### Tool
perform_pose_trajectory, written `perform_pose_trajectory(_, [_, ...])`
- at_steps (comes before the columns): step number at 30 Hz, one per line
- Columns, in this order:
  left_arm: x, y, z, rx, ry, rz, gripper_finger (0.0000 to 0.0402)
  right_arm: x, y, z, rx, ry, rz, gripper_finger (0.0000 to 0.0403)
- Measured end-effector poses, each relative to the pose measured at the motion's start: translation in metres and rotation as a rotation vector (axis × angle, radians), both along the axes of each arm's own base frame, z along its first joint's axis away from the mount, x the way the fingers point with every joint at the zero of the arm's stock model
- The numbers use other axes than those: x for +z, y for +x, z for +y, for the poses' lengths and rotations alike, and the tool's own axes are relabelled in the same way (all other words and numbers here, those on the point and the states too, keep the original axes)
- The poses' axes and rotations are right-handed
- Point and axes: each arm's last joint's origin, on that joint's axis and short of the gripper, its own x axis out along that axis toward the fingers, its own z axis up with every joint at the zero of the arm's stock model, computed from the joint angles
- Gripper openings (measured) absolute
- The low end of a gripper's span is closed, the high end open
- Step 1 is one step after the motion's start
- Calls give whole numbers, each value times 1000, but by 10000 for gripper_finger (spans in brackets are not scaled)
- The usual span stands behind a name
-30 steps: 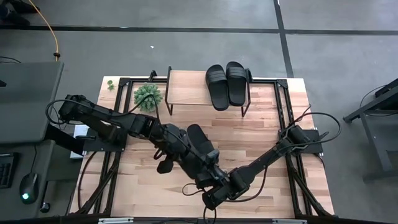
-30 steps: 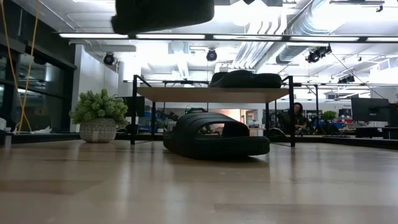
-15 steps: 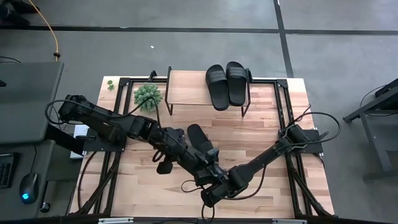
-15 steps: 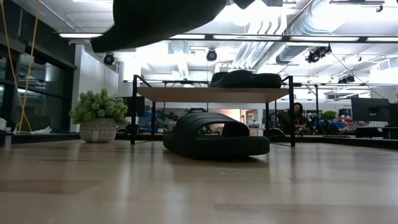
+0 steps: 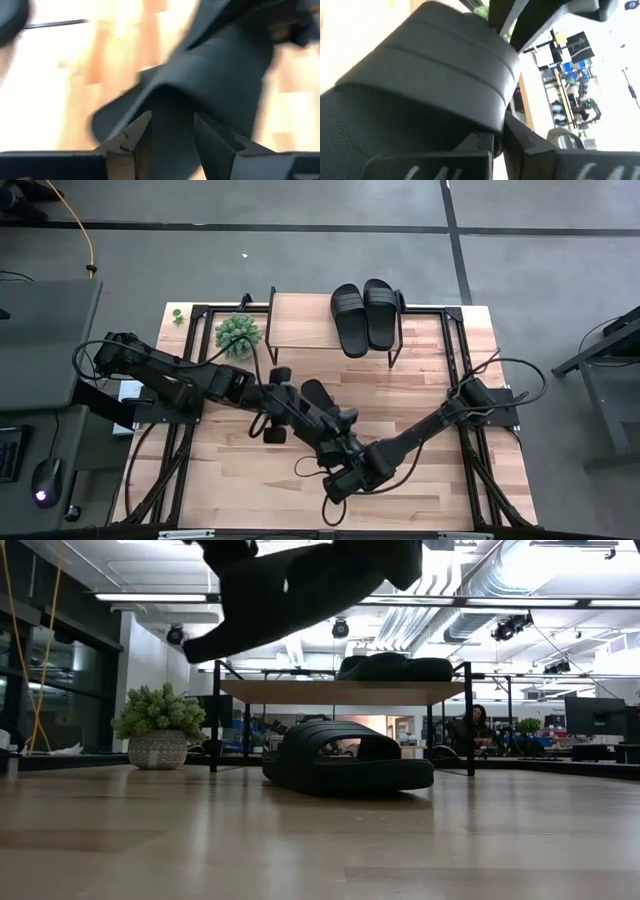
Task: Pick and place slides into the shelf
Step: Put the black slide on the shelf
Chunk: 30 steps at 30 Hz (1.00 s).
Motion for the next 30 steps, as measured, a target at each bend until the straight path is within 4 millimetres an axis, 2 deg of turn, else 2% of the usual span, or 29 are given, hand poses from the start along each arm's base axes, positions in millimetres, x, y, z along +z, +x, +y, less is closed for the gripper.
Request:
perform_pose_trajectory(7, [-4,-9,8,138,221,79,177,13,-13,-16,-87,0,-34,0])
perform_pose_trajectory(11, [4,-19,12,218,290,70,190,23,-17,-29,-141,13,-62,0])
perform_pose_trajectory(20, [40,-63,20,310,274,-40,178,43,-20,-65,-262,-16,-135,0])
perform_pose_trajectory(25, [57,-83,23,327,241,-119,172,49,-12,-93,-342,-3,-173,0])
perform_pose_trajectory(30, [65,-95,25,329,227,-156,170,51,-1,-126,-433,8,-222,0])
